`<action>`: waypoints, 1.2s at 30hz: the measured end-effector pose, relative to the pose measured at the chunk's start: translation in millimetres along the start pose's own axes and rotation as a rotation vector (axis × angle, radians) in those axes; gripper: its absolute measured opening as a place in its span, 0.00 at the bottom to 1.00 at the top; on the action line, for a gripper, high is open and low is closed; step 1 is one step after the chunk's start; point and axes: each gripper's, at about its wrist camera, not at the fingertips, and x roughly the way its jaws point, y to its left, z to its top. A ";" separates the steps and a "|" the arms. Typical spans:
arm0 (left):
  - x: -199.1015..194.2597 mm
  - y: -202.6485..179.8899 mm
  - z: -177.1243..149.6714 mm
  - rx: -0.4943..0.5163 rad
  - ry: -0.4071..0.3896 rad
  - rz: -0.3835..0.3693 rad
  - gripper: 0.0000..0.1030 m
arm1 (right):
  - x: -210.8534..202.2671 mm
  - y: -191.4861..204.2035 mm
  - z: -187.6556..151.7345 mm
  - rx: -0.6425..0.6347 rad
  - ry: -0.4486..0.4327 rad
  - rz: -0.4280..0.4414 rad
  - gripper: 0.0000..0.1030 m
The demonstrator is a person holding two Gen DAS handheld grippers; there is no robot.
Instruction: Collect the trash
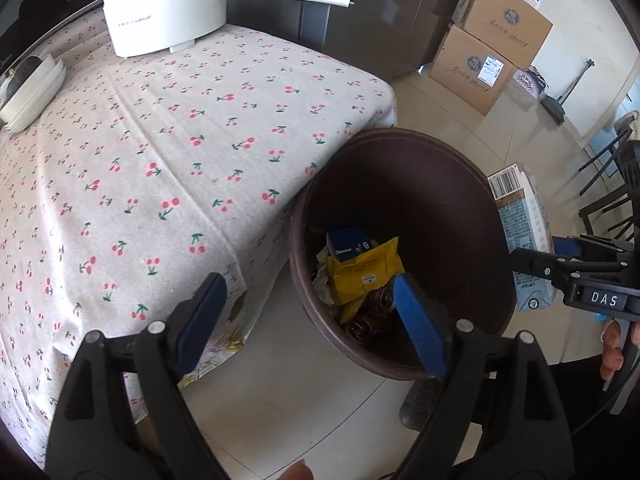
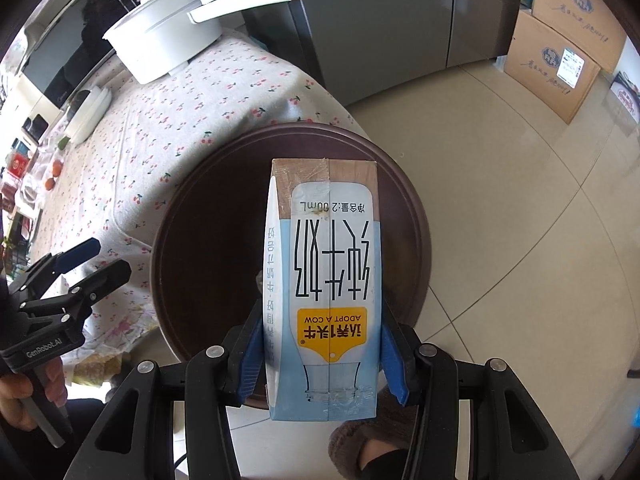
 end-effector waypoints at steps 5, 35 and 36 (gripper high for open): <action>-12.1 14.1 -9.9 -0.036 -0.018 0.051 0.95 | -2.7 13.4 3.8 -0.025 -0.038 -0.035 0.80; -116.8 66.7 -114.9 -0.300 -0.269 0.368 0.99 | -57.2 120.0 -73.2 -0.201 -0.340 -0.120 0.93; -117.2 65.9 -115.5 -0.299 -0.270 0.367 0.99 | -58.2 122.5 -74.3 -0.206 -0.353 -0.123 0.93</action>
